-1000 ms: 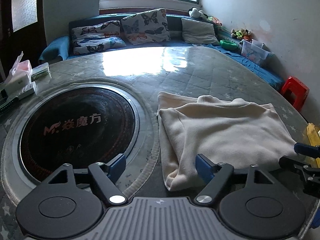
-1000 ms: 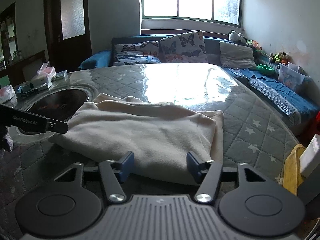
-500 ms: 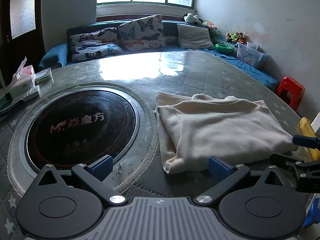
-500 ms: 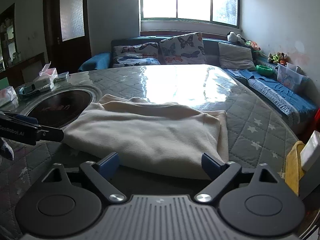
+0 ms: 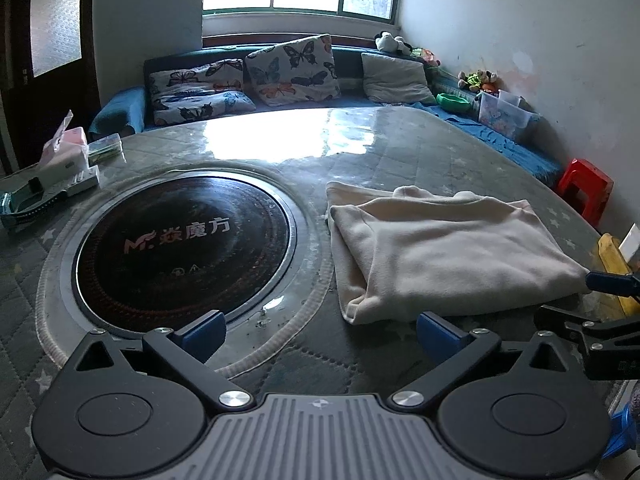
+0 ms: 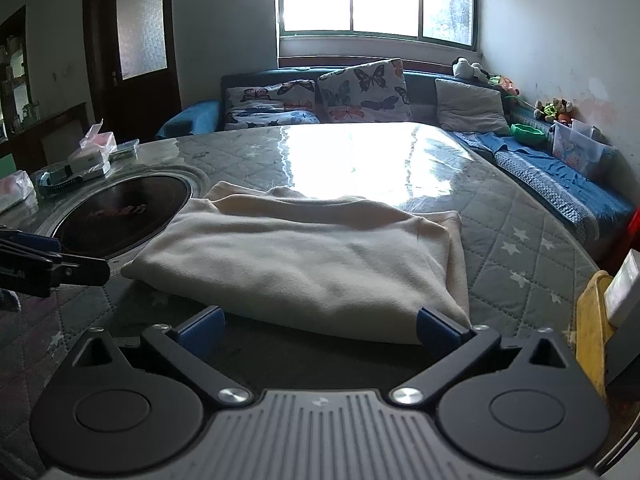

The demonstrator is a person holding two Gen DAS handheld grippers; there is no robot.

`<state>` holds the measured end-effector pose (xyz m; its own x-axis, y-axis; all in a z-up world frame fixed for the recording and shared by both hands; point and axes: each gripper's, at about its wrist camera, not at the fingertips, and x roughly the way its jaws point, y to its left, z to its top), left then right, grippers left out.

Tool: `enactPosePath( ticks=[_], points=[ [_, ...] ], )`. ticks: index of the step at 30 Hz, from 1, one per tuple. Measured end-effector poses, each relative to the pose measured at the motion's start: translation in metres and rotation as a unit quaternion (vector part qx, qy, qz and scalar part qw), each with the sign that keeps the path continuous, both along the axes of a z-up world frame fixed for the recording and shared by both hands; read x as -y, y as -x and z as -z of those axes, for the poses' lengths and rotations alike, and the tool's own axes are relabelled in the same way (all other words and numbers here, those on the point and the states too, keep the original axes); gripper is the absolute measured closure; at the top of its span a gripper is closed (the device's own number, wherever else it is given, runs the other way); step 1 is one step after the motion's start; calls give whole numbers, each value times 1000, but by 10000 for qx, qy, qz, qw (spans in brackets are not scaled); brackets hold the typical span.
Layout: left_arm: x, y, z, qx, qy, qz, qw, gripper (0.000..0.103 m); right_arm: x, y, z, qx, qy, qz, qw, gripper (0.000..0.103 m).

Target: Fold clothes

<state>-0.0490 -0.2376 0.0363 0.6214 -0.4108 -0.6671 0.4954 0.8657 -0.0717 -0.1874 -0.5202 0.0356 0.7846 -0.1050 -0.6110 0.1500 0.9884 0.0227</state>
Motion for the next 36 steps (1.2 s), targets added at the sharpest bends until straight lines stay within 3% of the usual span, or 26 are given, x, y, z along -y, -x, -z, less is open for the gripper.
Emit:
enactPosePath(
  ticks=[36],
  points=[
    [-11, 48, 4, 167, 49, -15, 9998, 0, -34, 19, 5, 14, 43, -43, 10000, 0]
  ],
)
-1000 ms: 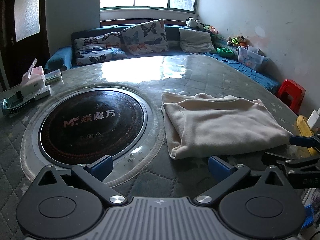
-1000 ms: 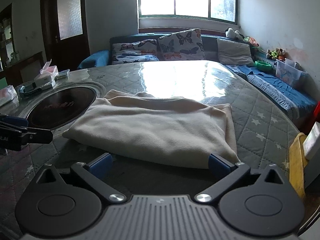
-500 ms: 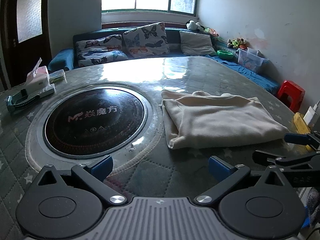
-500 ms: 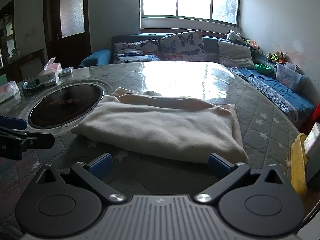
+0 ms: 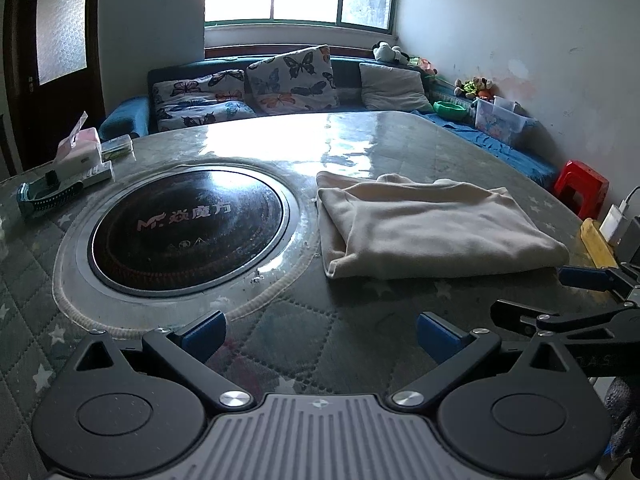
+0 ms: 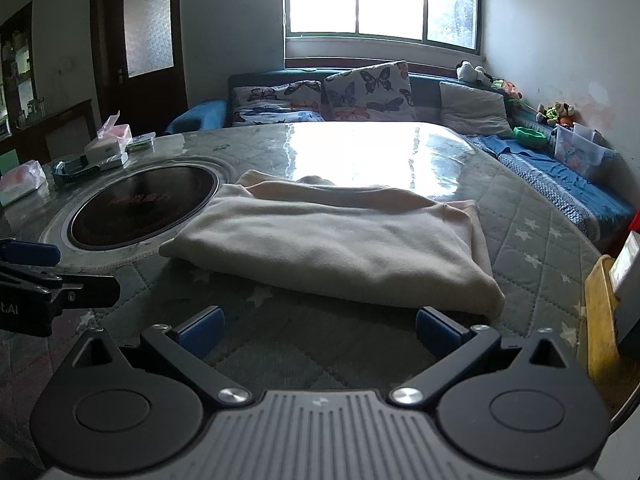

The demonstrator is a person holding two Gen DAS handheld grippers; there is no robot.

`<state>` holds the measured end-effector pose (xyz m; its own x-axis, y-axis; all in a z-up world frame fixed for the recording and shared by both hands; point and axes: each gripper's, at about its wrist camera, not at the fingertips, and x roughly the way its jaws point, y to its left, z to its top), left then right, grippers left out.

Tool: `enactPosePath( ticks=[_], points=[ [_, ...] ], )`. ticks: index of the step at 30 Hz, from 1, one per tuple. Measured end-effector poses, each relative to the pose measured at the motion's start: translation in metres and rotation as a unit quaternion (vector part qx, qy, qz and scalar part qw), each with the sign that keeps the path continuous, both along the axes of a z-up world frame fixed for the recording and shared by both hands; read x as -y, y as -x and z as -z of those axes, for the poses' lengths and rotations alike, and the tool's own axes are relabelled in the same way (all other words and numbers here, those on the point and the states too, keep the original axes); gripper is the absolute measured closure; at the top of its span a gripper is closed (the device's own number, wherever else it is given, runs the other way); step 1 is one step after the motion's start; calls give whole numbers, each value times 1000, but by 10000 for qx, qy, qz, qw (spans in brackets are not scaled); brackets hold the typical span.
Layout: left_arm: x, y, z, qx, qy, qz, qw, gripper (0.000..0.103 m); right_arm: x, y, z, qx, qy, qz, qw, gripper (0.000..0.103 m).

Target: Fold clothes

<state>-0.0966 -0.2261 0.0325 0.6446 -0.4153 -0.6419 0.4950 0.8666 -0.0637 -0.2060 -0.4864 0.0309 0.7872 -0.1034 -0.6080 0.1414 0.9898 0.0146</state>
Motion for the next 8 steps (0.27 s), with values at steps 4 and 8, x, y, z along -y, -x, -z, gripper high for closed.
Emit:
enactPosePath(
  ticks=[4, 8],
  points=[
    [1, 0, 0, 39, 27, -28, 10000, 0, 1, 0, 2, -34, -6, 20, 10000, 0],
    [2, 1, -1, 69, 60, 29, 10000, 0, 0, 0, 2, -38, 7, 12, 10000, 0]
  ],
)
